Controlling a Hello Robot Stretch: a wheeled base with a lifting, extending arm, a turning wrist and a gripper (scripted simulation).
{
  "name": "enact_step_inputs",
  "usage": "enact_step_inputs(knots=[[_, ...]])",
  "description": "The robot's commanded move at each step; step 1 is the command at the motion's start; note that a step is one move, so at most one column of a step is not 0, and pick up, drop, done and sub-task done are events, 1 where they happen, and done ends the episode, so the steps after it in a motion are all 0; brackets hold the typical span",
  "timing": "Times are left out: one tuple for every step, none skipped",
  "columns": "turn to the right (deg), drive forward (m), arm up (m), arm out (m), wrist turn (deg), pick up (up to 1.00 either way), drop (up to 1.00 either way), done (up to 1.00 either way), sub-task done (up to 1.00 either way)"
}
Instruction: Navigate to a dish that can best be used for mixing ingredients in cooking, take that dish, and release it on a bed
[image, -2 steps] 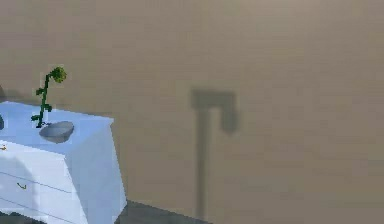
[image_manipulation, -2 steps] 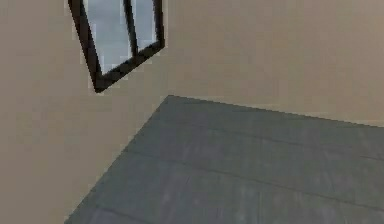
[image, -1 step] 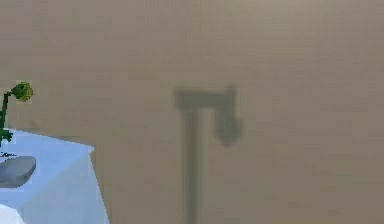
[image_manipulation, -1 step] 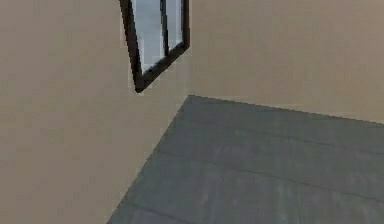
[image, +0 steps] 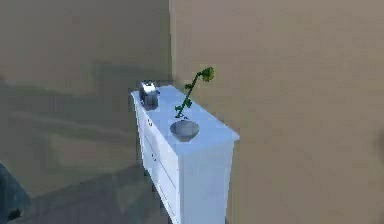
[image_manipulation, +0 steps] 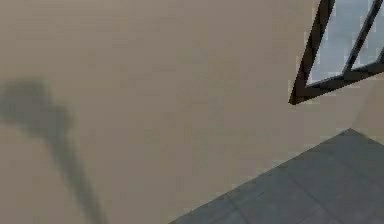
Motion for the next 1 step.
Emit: enact_step_inputs(knots=[[-45.0, 0.00, 0.00, 0.00, 0.0, 0.00, 0.00, 0.00, 0.00]])
